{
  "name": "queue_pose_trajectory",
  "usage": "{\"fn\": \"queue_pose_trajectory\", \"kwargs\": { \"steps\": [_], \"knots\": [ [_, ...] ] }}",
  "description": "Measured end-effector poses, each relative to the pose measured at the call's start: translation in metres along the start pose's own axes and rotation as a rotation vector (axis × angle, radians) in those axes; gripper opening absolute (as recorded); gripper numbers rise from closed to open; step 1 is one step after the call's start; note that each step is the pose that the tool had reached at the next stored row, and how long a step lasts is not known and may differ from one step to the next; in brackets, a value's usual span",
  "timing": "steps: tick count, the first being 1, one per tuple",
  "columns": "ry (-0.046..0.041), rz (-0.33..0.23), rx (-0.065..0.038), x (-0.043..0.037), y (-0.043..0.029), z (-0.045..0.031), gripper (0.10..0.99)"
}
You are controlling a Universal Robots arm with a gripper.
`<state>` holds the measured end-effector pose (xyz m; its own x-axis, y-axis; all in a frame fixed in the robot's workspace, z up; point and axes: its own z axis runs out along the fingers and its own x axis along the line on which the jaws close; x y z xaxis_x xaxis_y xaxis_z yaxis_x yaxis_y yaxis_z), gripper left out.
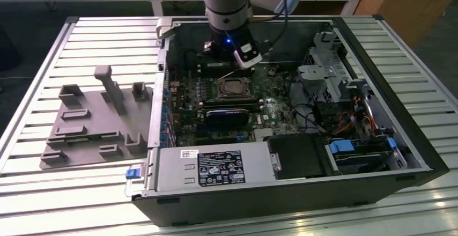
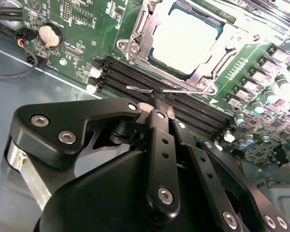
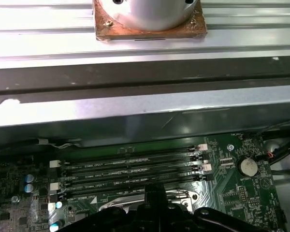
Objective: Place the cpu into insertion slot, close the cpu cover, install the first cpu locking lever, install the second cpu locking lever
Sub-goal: 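Install the first cpu locking lever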
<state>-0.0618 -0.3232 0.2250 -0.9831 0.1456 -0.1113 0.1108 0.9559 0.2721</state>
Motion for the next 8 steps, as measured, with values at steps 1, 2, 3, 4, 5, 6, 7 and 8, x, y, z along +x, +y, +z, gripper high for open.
{"fn": "queue_pose_trajectory", "kwargs": {
  "steps": [1,2,3,4,5,6,7,8],
  "knots": [
    [-0.0006,0.002,0.001,-0.0007,0.0001,0.0006,0.106],
    [-0.0014,0.004,0.001,-0.0012,0.0003,0.0011,0.106],
    [-0.0027,0.009,0.003,-0.0016,0.0006,0.0015,0.106],
    [-0.0043,0.014,0.004,-0.0017,0.0009,0.002,0.106],
    [-0.0062,0.02,0.005,-0.0017,0.0011,0.0025,0.106],
    [-0.008,0.026,0.006,-0.0016,0.0014,0.0032,0.106],
    [-0.0099,0.033,0.007,-0.0016,0.0017,0.0038,0.106],
    [-0.012,0.04,0.009,-0.0015,0.0019,0.0044,0.106]
  ]
}}
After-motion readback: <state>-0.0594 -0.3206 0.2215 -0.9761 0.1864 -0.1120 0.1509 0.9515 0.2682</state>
